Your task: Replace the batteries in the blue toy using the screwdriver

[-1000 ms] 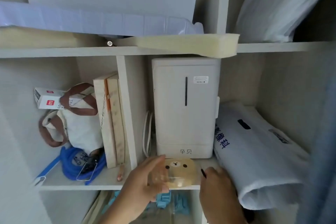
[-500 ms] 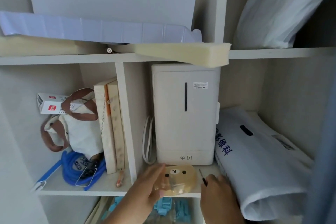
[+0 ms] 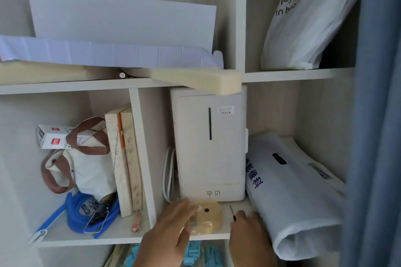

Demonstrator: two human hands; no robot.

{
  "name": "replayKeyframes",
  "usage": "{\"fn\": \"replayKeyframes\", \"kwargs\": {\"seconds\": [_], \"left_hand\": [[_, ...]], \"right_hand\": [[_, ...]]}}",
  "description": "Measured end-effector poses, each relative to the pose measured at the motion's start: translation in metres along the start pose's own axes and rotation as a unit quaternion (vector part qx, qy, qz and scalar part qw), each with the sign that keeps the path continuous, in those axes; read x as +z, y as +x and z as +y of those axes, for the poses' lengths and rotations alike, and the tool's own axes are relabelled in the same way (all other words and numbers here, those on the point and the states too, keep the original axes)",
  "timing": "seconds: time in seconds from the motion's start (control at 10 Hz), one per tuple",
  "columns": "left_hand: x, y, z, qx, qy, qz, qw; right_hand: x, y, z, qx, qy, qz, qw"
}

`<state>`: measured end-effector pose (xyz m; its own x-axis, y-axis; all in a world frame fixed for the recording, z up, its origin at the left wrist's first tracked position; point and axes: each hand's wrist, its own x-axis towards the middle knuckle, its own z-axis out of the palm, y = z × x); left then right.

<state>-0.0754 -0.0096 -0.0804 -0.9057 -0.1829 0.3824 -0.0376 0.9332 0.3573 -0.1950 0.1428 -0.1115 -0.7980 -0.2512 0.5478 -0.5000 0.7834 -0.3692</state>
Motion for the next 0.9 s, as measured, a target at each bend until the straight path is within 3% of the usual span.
{"fn": "replayKeyframes", "kwargs": {"seconds": [0.1, 0.3, 0.5, 0.6, 0.7, 0.8, 0.9], "left_hand": [[0.0, -0.001, -0.009, -0.004, 0.012, 0.006, 1.0], [-0.003, -0.002, -0.001, -0.007, -0.002, 0.005, 1.0], [-0.012, -0.004, 0.005, -0.012, -0.042, 0.002, 0.999], [-0.019, -0.016, 0.009, 0.016, -0.012, 0.046, 0.999], [-0.028, -0.032, 0.01, -0.017, -0.011, 0.033, 0.999], [-0.04, -0.041, 0.008, -0.029, 0.009, 0.054, 0.998], [-0.055, -0.053, 0.01, -0.08, 0.014, 0.063, 0.995]], "right_hand": [[-0.01, 0.001, -0.003, 0.01, 0.0, 0.01, 1.0], [-0.02, -0.007, -0.009, 0.045, -0.052, -0.106, 0.992], [-0.038, -0.008, -0.017, 0.066, -0.021, -0.083, 0.994], [-0.035, -0.014, -0.025, 0.084, -0.006, -0.128, 0.988], [-0.034, -0.02, -0.032, 0.083, -0.022, -0.104, 0.991], [-0.059, -0.021, -0.035, 0.061, 0.022, -0.091, 0.994], [-0.088, -0.031, -0.042, -0.025, 0.002, -0.075, 0.997]]}}
